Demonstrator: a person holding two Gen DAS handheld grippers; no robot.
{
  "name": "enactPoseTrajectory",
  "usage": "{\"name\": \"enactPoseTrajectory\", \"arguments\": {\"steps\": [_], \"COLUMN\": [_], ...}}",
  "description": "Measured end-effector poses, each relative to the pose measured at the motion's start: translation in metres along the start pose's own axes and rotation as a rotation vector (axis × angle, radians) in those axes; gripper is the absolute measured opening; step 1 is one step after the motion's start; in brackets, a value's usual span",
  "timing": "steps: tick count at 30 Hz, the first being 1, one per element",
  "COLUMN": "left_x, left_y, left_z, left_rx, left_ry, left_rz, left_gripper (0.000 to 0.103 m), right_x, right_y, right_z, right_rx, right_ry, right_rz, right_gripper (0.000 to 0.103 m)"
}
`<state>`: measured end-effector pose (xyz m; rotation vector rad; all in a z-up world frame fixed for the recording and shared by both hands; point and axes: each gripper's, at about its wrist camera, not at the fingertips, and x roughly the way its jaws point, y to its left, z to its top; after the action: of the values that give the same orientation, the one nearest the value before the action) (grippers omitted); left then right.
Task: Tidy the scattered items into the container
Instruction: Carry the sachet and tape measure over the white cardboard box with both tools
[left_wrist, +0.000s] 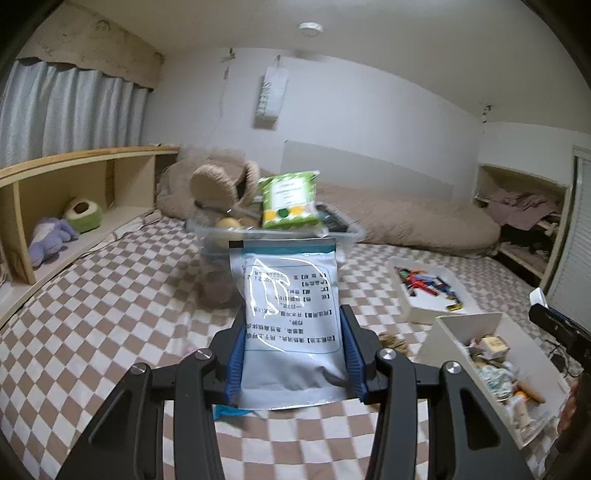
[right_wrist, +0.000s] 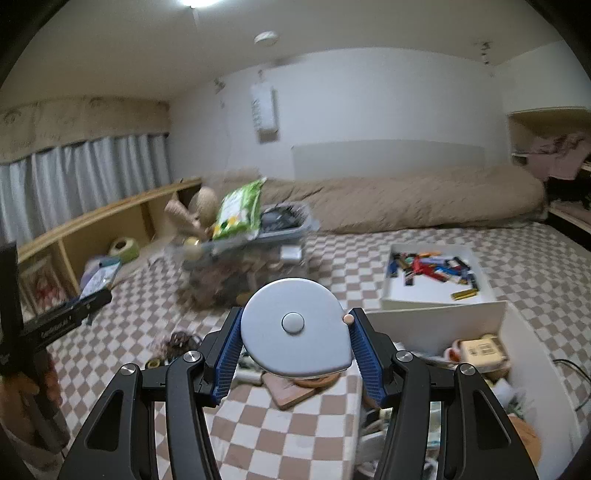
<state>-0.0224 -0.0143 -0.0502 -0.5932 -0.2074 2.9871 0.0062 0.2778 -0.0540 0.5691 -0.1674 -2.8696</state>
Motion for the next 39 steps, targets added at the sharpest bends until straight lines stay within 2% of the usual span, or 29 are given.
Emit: {"name": "enactPoseTrajectory", "arguments": {"steps": [10, 22, 30, 34, 39], "left_x": [-0.014, -0.012, -0.001, 0.009, 0.019], "left_y": [-0.046, -0.115, -0.171, -0.198, -0.229], "left_z": [0.014, 0.003, -0.013, -0.026, -0.046], "left_rx": [0.016, 0.074, 0.109, 0.104, 0.135], "left_ry": [-0.042, -0.024, 0.018, 0.061, 0.117], "left_rz": [-0.115, -0.247, -0.349, -0.412, -0.457], "left_gripper": [0.046, 0.046, 0.046, 0.046, 0.046], "right_x": [-0.042, -0.065, -0.058, -0.05, -0.044], "right_y": [-0.04, -0.098, -0.132, -0.146, -0.157], "right_z": [0.021, 0.019, 0.006, -0.004, -0.017], "right_rx": [0.083, 0.196, 0.236, 0.245, 0.237], "right_ry": [-0.123, -0.159, -0.079, -0.017, 0.057], "right_rz": [-0.077, -0.171, -0.225, -0.241, -0.262], "right_gripper": [0.058, 0.058, 0.058, 0.058, 0.058]}}
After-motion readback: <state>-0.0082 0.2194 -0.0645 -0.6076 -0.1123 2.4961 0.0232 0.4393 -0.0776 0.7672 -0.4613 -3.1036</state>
